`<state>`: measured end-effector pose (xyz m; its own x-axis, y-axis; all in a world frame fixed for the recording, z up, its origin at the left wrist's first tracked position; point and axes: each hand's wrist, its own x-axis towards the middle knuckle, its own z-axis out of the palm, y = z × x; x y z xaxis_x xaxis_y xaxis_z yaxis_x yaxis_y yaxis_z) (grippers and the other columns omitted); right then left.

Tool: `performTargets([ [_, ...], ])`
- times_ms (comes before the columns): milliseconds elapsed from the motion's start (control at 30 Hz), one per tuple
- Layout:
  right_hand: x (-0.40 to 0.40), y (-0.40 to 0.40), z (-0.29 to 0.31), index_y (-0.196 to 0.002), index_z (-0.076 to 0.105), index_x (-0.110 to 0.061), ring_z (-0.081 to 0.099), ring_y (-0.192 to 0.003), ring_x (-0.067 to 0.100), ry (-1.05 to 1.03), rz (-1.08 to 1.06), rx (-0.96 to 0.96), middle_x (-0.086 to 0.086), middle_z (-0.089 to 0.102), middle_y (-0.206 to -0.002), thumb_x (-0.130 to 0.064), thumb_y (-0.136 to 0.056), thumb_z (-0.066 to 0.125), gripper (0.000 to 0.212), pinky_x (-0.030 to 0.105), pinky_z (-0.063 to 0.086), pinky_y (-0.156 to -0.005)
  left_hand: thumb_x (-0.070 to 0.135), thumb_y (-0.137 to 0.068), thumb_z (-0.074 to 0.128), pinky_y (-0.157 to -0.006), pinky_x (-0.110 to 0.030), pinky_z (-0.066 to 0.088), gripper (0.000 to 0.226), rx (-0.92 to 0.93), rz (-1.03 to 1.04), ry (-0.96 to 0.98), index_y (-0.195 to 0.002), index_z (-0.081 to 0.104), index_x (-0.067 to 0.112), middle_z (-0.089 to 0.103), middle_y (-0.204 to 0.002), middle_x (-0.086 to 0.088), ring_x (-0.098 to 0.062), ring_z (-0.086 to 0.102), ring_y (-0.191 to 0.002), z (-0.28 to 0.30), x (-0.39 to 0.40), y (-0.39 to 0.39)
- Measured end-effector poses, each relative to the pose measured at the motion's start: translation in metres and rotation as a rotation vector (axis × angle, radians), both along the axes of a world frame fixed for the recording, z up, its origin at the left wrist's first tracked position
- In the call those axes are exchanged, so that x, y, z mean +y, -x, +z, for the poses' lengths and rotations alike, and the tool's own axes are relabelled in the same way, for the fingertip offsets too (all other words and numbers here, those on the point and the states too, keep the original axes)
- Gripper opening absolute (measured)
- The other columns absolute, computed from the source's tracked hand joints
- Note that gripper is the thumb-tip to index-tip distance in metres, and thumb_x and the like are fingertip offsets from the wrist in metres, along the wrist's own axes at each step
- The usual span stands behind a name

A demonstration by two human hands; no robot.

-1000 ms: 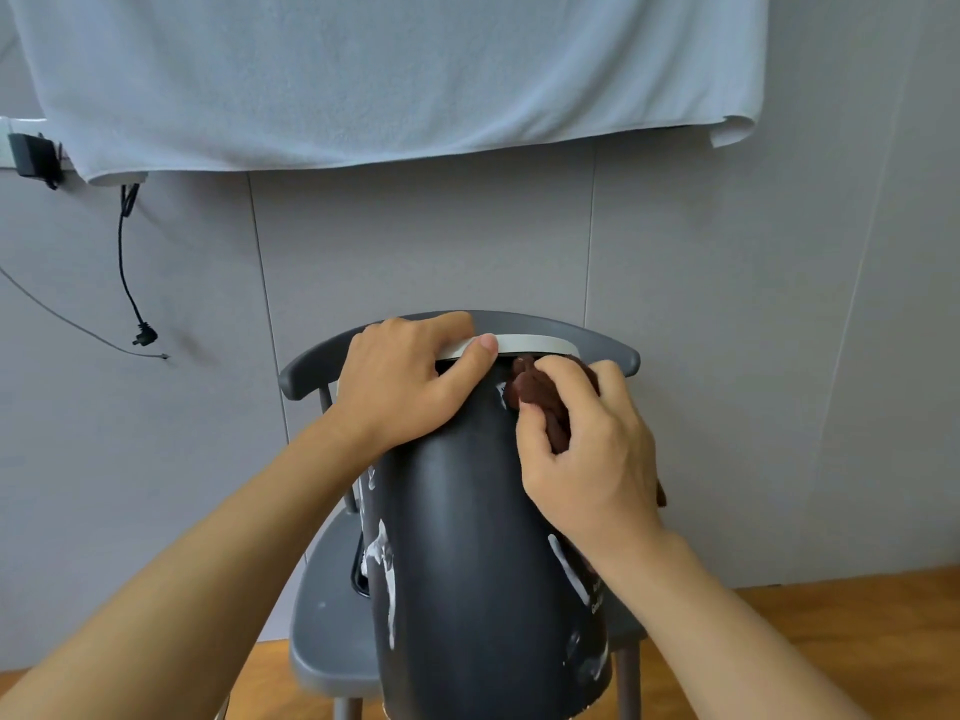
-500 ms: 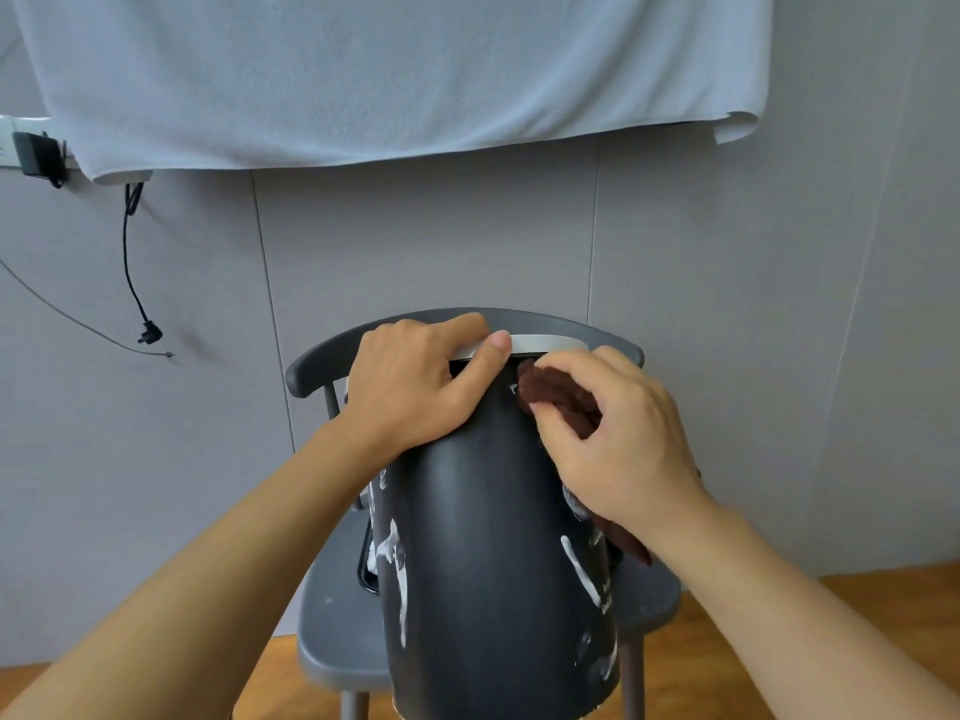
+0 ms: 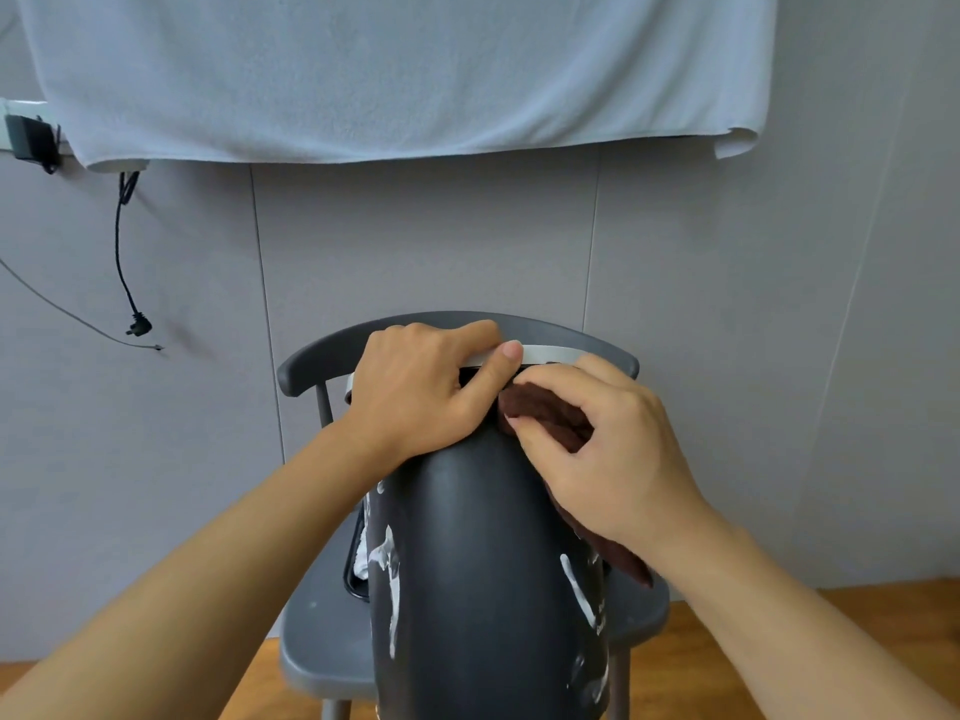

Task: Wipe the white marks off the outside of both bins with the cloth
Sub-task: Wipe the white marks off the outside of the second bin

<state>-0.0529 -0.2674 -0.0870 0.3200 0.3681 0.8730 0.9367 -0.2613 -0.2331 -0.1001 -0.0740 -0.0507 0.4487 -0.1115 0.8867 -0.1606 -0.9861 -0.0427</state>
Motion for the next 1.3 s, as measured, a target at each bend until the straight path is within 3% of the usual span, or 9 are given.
performTargets([
  [167, -0.013, -0.021, 0.002, -0.103, 0.077, -0.033, 0.064, -0.081, 0.016, -0.061, -0.121, 0.063, -0.01, 0.065, -0.088, -0.028, -0.087, 0.075, 0.017, 0.04, 0.056, -0.073, 0.052, -0.099, 0.043, -0.047, -0.036, 0.04, 0.04, 0.0, 0.004, 0.047, -0.068, 0.04, 0.026, 0.034, -0.045, 0.002, -0.018, 0.041, -0.044, 0.0, 0.006, 0.001],
  [267, -0.009, -0.019, -0.001, -0.105, 0.076, -0.033, 0.064, -0.084, 0.01, -0.076, -0.056, 0.065, -0.013, 0.064, -0.09, -0.031, -0.088, 0.074, 0.017, 0.035, 0.055, -0.075, 0.052, -0.099, 0.042, -0.047, -0.038, 0.041, 0.04, -0.011, -0.01, 0.045, -0.068, 0.038, 0.028, 0.035, -0.045, 0.002, -0.019, 0.041, -0.043, 0.0, 0.006, 0.0],
  [500, -0.016, -0.005, -0.031, -0.11, 0.07, -0.039, 0.063, -0.086, 0.008, 0.266, 0.154, -0.005, -0.02, 0.058, -0.097, -0.043, -0.092, 0.07, 0.019, 0.026, 0.053, -0.067, 0.059, -0.097, 0.035, -0.055, -0.038, 0.044, 0.047, 0.067, 0.035, 0.09, -0.077, 0.053, 0.02, 0.042, -0.048, 0.0, -0.022, 0.047, -0.05, 0.001, 0.014, -0.003],
  [667, -0.021, -0.017, -0.033, -0.113, 0.07, -0.037, 0.067, -0.094, 0.008, 0.006, 0.089, 0.01, -0.018, 0.065, -0.102, -0.041, -0.093, 0.069, 0.02, 0.023, 0.054, -0.078, 0.051, -0.099, 0.038, -0.053, -0.035, 0.037, 0.04, 0.099, -0.012, 0.062, -0.072, 0.045, 0.022, 0.042, -0.053, 0.004, -0.016, 0.043, -0.052, 0.005, 0.018, 0.001],
  [800, -0.015, -0.026, -0.039, -0.127, 0.068, -0.033, 0.063, -0.101, 0.014, -0.035, -0.045, 0.027, -0.008, 0.06, -0.113, -0.047, -0.096, 0.059, 0.035, 0.035, 0.057, -0.086, 0.04, -0.1, 0.033, -0.062, -0.043, 0.045, 0.035, 0.182, -0.047, -0.032, -0.095, 0.061, 0.019, 0.059, -0.076, 0.005, -0.022, 0.054, -0.07, 0.011, 0.01, 0.003],
  [900, -0.005, -0.023, -0.056, -0.135, 0.067, -0.03, 0.057, -0.11, 0.025, -0.067, -0.139, -0.005, 0.002, 0.055, -0.122, -0.047, -0.102, 0.049, 0.041, 0.046, 0.051, -0.094, 0.037, -0.1, 0.029, -0.066, -0.043, 0.045, 0.036, 0.209, -0.046, -0.021, -0.106, 0.059, 0.019, 0.061, -0.083, 0.003, -0.025, 0.056, -0.076, 0.011, 0.005, -0.001],
  [1067, 0.006, -0.013, -0.078, -0.148, 0.048, -0.035, 0.049, -0.113, 0.026, -0.074, -0.269, 0.014, 0.008, 0.045, -0.13, -0.045, -0.105, 0.039, 0.046, 0.046, 0.047, -0.094, 0.033, -0.098, 0.03, -0.056, -0.038, 0.031, 0.029, 0.069, 0.144, -0.035, -0.094, 0.052, 0.013, 0.056, -0.07, 0.002, -0.026, 0.051, -0.064, 0.001, -0.007, -0.011],
  [1233, -0.004, -0.022, -0.07, -0.147, 0.05, -0.027, 0.058, -0.098, 0.024, -0.047, -0.156, 0.05, 0.006, 0.053, -0.119, -0.04, -0.102, 0.045, 0.047, 0.044, 0.059, -0.075, 0.06, -0.1, 0.039, -0.049, -0.033, 0.026, 0.049, 0.01, 0.246, 0.0, -0.077, 0.046, 0.017, 0.05, -0.057, 0.003, -0.022, 0.045, -0.052, 0.0, -0.012, -0.015],
  [1300, -0.01, -0.026, -0.062, -0.147, 0.051, -0.029, 0.062, -0.103, 0.022, -0.054, -0.091, 0.057, 0.0, 0.059, -0.122, -0.036, -0.1, 0.052, 0.047, 0.037, 0.059, -0.084, 0.062, -0.097, 0.042, -0.051, -0.032, 0.027, 0.051, 0.017, 0.237, 0.026, -0.076, 0.046, 0.016, 0.049, -0.055, 0.002, -0.025, 0.045, -0.053, 0.001, -0.01, -0.015],
])
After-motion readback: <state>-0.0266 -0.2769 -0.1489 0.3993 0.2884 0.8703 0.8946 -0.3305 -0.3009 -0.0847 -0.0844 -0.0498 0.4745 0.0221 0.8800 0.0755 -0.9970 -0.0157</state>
